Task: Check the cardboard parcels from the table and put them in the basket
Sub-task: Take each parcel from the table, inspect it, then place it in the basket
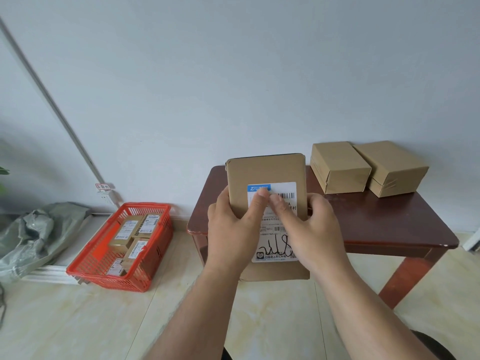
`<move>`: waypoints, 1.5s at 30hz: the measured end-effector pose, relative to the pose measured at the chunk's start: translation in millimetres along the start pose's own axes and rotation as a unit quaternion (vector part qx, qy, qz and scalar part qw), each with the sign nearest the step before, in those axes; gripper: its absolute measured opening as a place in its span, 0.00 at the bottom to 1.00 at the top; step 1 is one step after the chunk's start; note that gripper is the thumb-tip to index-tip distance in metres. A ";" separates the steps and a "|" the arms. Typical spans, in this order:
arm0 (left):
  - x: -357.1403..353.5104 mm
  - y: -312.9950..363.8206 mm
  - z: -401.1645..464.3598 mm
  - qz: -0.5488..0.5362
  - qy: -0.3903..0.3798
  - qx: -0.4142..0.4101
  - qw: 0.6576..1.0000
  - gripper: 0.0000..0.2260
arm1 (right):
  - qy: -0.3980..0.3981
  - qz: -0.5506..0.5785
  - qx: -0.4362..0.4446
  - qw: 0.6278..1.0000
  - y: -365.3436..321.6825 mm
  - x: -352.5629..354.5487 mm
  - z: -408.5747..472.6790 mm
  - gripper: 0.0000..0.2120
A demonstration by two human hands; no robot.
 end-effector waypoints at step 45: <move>-2.6 16.7 -24.8 -0.055 -0.012 0.072 0.996 0.18 | -0.063 0.070 -0.110 0.989 -10.6 4.2 -1.1 0.25</move>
Point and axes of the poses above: each hand's wrist, its own z-axis towards the middle knuckle, its own x-axis out of the back of the hand, y = z × x, the point moved 2 cm from there along z, towards the middle knuckle, and after that the axes turned 6 degrees about y, right-handed, at the moved point
